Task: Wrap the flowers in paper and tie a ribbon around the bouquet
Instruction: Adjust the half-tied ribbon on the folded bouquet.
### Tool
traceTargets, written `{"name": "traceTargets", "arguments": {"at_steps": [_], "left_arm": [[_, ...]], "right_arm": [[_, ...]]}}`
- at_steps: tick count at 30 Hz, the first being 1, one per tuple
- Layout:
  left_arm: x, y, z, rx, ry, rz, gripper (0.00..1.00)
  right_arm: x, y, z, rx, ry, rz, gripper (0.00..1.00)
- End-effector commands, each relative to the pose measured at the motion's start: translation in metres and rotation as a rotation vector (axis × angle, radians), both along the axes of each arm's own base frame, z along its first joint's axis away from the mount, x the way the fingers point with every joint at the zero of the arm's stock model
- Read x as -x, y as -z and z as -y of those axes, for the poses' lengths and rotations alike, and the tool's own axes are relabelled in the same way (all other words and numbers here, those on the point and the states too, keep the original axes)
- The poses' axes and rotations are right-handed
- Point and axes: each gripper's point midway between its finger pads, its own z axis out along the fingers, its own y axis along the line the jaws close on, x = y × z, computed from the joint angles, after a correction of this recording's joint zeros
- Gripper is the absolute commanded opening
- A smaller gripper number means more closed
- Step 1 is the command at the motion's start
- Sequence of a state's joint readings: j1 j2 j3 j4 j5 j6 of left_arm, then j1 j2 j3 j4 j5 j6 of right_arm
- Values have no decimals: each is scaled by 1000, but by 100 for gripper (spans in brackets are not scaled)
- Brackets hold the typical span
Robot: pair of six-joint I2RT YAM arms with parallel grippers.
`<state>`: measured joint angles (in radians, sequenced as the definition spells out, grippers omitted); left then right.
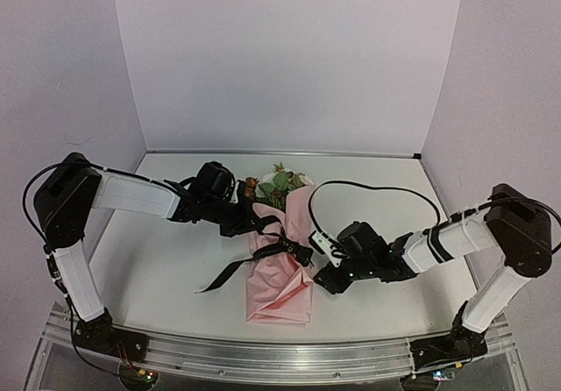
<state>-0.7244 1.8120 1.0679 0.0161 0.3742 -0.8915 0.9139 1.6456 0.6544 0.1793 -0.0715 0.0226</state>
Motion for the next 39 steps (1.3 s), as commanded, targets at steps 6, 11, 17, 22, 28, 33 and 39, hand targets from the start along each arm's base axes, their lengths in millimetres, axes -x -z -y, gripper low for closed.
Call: {"name": "traceTargets", "arguments": {"at_steps": [6, 11, 17, 22, 28, 33, 39], "left_arm": [[-12, -16, 7, 36, 16, 31, 0], [-12, -15, 7, 40, 25, 25, 0], [-11, -14, 7, 41, 32, 19, 0], [-12, -13, 7, 43, 36, 15, 0], [-14, -15, 4, 31, 44, 40, 0], [-14, -9, 2, -40, 103, 76, 0], [-21, -11, 8, -55, 140, 107, 3]], "right_arm": [[-34, -18, -44, -41, -109, 258, 53], [-40, -20, -48, -12, -109, 324, 48], [-41, -25, -55, 24, -159, 389, 40], [-37, -21, -57, 32, -181, 380, 20], [-32, -23, -39, 78, -139, 386, 0], [-18, -28, -14, 162, -108, 339, 0], [-1, -30, -1, 237, -99, 277, 0]]}}
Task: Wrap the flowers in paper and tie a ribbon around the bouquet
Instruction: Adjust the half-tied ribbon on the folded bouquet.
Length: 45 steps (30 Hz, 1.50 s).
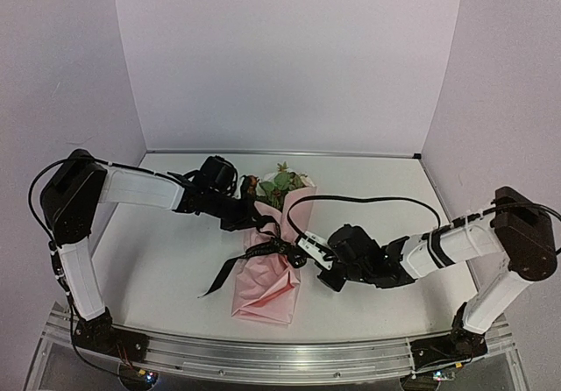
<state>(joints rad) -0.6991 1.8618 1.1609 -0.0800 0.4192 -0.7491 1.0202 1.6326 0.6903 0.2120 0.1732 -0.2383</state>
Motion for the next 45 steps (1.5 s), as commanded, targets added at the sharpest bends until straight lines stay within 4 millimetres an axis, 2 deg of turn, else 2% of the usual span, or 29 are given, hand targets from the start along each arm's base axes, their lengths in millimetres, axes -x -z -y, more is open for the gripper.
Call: {"name": "traceTargets", "arguments": {"at_steps": [1, 5, 12, 18, 24, 30, 36, 41, 45], "left_arm": [[-12, -13, 7, -5, 43, 65, 4], [-16, -10, 7, -21, 33, 67, 6], [-8, -19, 5, 17, 15, 41, 32], [5, -26, -5, 79, -86, -50, 41], [16, -38, 9, 123, -96, -56, 51], [24, -29, 9, 88, -121, -74, 51], [30, -17, 0, 31, -177, -98, 39], [33, -20, -4, 46, -204, -94, 39], [36, -29, -4, 76, -209, -85, 44]], "right_arm": [[10, -3, 16, 78, 54, -35, 0], [13, -3, 23, 119, 73, -43, 0], [14, -11, 28, 128, 119, -57, 0], [13, -12, 24, 119, 124, -65, 0], [13, -11, 22, 114, 129, -74, 0], [13, -10, 22, 114, 132, -78, 0], [13, -11, 23, 111, 135, -75, 0], [13, -10, 23, 111, 136, -81, 0], [13, -10, 23, 111, 137, -81, 0]]}}
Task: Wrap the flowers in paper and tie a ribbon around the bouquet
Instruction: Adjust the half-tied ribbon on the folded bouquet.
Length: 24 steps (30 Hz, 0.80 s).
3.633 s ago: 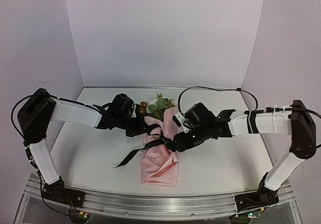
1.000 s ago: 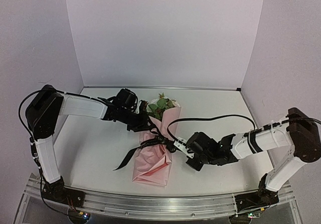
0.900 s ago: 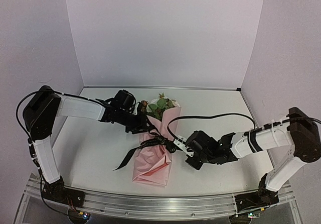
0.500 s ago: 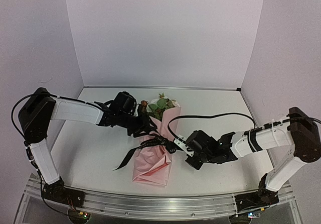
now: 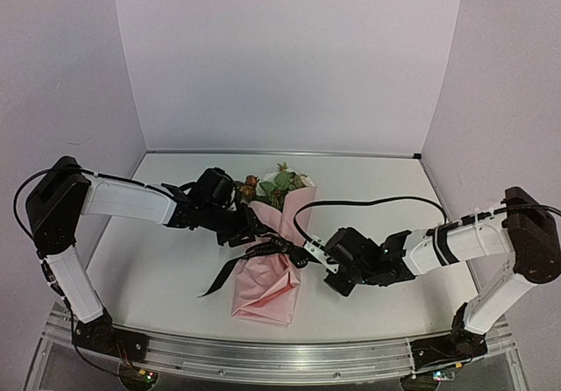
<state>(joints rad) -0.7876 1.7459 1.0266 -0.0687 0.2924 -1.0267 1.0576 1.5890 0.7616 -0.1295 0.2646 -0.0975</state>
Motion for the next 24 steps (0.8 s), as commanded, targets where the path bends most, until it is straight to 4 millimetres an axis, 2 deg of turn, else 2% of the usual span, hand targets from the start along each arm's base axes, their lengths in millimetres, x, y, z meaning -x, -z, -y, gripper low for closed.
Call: {"name": "traceTargets", "arguments": {"at_steps": [1, 4, 8, 13, 24], "left_arm": [[-2, -35, 2, 78, -32, 62, 45], [-2, -38, 5, 104, -33, 59, 44], [-1, -33, 13, 122, -26, 35, 38], [0, -26, 9, 93, -55, 15, 33], [2, -19, 21, 110, -32, -13, 30]], "right_arm": [[-5, -15, -10, -39, 12, 23, 0], [-4, -15, -11, -40, 10, 22, 0], [-5, -15, -10, -37, 12, 23, 0], [-4, -14, -10, -34, 12, 20, 0], [-6, -14, -10, -34, 21, 23, 0]]}}
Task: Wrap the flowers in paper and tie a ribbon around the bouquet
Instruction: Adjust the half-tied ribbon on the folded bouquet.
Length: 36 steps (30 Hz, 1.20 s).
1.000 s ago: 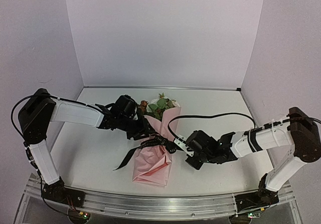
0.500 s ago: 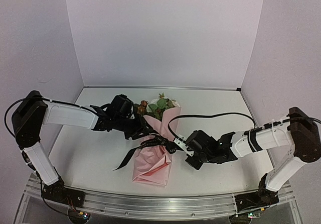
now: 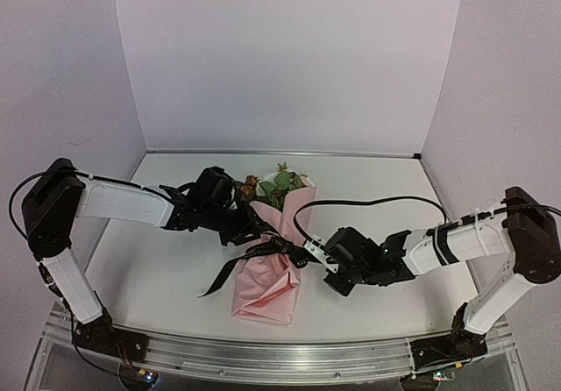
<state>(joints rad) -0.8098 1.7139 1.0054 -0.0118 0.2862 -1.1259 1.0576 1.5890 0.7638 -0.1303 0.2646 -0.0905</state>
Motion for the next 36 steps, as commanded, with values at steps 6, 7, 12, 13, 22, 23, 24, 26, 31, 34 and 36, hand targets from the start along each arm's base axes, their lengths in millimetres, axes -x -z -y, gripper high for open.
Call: {"name": "traceTargets", "arguments": {"at_steps": [6, 7, 12, 13, 22, 23, 24, 26, 31, 34, 36], "left_arm": [[-11, -5, 10, -30, 35, 68, 4], [-14, -6, 7, -67, 38, 90, 1], [-21, -1, -24, -313, 105, 230, 0], [-20, 3, -32, -355, 112, 246, 0], [-3, 18, -42, -418, 225, 343, 0], [-3, 18, -42, -421, 228, 353, 0], [-3, 18, -41, -419, 229, 363, 0], [-6, 15, -39, -409, 226, 383, 0], [-14, 12, -32, -398, 217, 410, 0], [-19, 9, -28, -391, 211, 431, 0], [-21, 8, -23, -381, 221, 444, 0]], "right_arm": [[-5, -15, -5, -27, 26, 33, 0], [-5, -16, -3, -25, 27, 33, 0], [2, -19, 14, 18, 23, 36, 0], [3, -19, 20, 38, 23, 39, 0], [1, -8, 38, 126, 17, 35, 0], [-2, -5, 41, 122, 34, 22, 0], [-6, -3, 45, 115, 55, 4, 0], [-9, -1, 47, 78, 80, -35, 0], [-20, 3, 49, 48, 121, -99, 0], [-29, 6, 51, 11, 172, -145, 0], [-30, -3, 40, -34, 167, -173, 0]]}}
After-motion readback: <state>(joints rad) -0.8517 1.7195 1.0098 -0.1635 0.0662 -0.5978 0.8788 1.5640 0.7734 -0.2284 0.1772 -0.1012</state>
